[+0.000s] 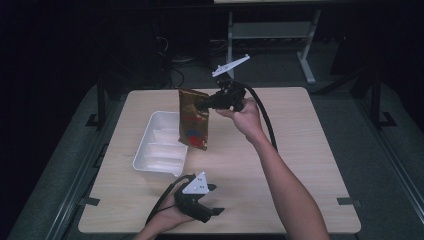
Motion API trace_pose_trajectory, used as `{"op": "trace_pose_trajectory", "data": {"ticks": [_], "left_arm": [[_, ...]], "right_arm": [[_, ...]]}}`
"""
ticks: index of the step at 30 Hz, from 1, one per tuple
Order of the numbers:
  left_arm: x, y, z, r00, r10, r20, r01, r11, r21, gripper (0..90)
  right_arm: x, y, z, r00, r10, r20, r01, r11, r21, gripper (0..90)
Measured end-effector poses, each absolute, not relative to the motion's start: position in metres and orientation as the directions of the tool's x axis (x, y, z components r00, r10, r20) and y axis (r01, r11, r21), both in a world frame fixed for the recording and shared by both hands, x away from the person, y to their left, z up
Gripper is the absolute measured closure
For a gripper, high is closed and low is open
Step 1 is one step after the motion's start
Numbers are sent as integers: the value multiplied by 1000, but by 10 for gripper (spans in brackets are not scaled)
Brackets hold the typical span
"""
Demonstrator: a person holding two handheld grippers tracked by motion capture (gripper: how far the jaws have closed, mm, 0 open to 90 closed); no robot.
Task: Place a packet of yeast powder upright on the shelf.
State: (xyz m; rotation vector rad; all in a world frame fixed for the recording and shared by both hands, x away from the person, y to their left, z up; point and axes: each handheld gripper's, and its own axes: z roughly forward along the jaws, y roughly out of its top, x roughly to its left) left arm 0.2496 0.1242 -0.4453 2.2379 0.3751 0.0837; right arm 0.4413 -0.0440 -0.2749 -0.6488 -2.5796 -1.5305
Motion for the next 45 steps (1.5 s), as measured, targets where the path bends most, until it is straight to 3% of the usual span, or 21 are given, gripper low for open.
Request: {"op": "trace_pose_trajectory", "data": {"ticks": [25,45], "left_arm": [[247,129,-442,951,304,-56,233,-587,775,248],[249,131,-441,950,308,-54,233,-579,781,250]], "right_arm": [[451,23,-285,-930,249,270,359,458,813,858],[456,45,-300,-936,234,262,345,471,812,857]]}}
